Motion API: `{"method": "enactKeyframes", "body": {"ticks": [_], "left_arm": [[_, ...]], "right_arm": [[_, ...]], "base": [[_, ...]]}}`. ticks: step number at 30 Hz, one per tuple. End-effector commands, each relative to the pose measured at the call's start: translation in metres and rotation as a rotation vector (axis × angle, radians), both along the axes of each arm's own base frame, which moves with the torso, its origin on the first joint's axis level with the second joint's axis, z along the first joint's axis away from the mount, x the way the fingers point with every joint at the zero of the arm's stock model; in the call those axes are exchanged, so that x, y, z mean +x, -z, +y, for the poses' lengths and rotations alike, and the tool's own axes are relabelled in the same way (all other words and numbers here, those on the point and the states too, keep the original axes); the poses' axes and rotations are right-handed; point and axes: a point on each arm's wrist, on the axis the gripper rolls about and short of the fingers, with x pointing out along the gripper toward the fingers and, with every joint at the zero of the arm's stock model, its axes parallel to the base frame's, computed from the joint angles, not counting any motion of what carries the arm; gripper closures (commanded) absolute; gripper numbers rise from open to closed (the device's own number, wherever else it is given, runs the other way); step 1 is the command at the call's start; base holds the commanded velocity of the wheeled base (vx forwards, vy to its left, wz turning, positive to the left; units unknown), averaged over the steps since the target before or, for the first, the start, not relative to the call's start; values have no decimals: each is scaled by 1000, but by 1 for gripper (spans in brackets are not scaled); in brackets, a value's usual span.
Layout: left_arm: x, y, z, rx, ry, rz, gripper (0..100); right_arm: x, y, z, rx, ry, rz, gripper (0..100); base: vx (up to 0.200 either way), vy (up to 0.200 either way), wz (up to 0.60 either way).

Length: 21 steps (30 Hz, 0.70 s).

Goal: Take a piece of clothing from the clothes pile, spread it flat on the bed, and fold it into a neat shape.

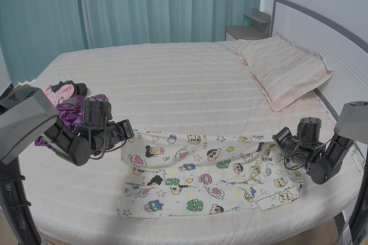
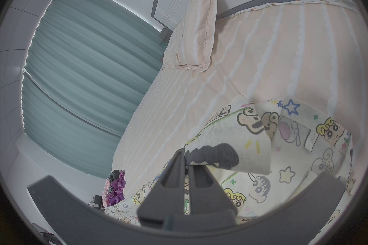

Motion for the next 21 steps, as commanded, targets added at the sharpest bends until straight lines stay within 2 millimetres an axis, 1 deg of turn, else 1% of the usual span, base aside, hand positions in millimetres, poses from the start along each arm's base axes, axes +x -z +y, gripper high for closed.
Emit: {"method": "enactKeyframes", "body": {"ticks": [1,3,4,7,8,11,15,21], "left_arm": [[-7,6,2,7,2,18,100],[-9,8,2,10,3,23,100],[-14,12,3,14,6,30,100],[-17,16,3,17,7,36,100],[-19,21,4,20,7,49,100],[-21,25,4,24,11,64,100],[-25,30,4,39,20,80,100],[-34,37,4,43,25,91,100]], "right_arm": [[-4,2,0,-7,-4,14,100],[-6,2,0,-9,-6,20,100],[-10,3,0,-16,-11,31,100],[-13,3,0,-30,-20,41,100],[-19,6,0,-64,-39,57,100],[-26,9,1,-96,-61,80,100],[-35,7,5,-110,-87,89,100],[-39,11,6,-142,-112,111,100]], "base": [[0,0,0],[0,0,0],[0,0,0],[0,0,0],[0,0,0],[0,0,0],[0,0,0],[0,0,0]]}}
